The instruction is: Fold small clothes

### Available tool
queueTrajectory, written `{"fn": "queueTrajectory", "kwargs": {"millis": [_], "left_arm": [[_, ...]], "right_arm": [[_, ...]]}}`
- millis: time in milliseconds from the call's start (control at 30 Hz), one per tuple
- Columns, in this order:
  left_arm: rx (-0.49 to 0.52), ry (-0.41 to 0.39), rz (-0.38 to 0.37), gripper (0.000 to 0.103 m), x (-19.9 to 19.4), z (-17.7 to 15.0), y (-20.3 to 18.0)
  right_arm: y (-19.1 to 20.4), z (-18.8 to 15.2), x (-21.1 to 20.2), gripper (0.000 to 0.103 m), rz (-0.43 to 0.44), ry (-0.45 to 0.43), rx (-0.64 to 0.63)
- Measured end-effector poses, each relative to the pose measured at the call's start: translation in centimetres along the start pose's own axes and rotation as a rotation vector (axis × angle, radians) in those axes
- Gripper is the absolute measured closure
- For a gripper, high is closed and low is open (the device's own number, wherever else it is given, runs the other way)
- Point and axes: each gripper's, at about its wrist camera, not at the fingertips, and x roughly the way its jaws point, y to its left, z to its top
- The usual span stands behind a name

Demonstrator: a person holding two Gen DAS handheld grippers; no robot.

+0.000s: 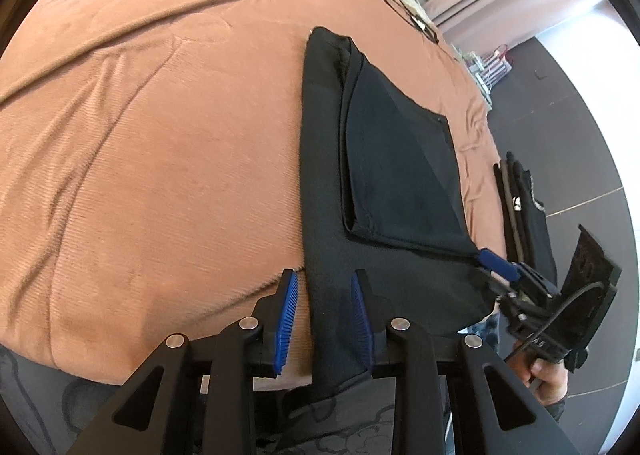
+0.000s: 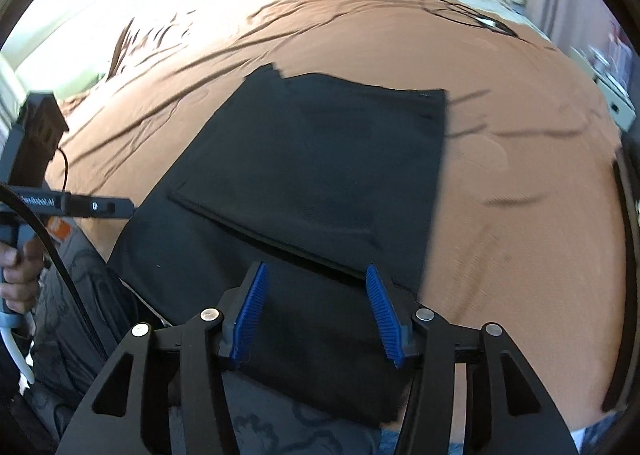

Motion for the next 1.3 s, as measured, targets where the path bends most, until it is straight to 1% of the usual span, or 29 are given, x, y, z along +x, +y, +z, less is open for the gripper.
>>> {"fn": "queueTrajectory", "kwargs": {"millis": [133,267,367,567,667,733,800,900,1133,1167,1300], "left_arm": [[-0.018,-0.017,-0.014,0.074,-1.1,0.1,1.5],[-0.034,-0.028,-0.015,0.074,-2.0,0.1,2.8],[-0.051,-0.036,-0.016,0.074,-2.5,0.3,3.8],[-0.091,-0.054,-0.015,0.074,-3.7,0.5,6.0],[-0.107,-0.061,-0.018,0.074,-4.0,0.6,6.6],[-0.111,-0.064,-0.020,0.074,-4.2,0.7,6.6],[-0.108,-0.065,-0.024,0.074,-4.3,0.9,6.4],[-0.094,-0.067,-0.030,0.074,-4.3,1.0,5.7],[-0.055,-0.047,-0.045,0.074,-2.9,1.9,3.7],[-0.051,-0.043,-0.045,0.074,-2.6,2.1,3.4],[-0.038,-0.026,-0.039,0.074,-1.5,2.6,2.4]], "right_arm": [[2.7,1.3,1.8,0.054,-0.012,0.024,-0.066],[5.0,2.5,3.4,0.054,0.025,0.034,-0.127],[6.3,3.2,4.7,0.054,0.030,0.047,-0.179],[7.2,4.1,8.0,0.054,0.033,0.100,-0.240],[7.3,4.6,9.0,0.054,0.027,0.091,-0.252],[7.4,5.0,9.1,0.063,0.029,0.088,-0.252],[7.4,5.3,9.3,0.083,0.031,0.085,-0.254],[7.2,5.9,9.5,0.095,0.052,0.082,-0.232],[4.5,6.8,7.6,0.097,0.094,0.031,-0.159],[4.1,6.9,7.3,0.099,0.097,0.024,-0.150],[1.5,7.4,6.2,0.100,0.103,-0.009,-0.084]]}}
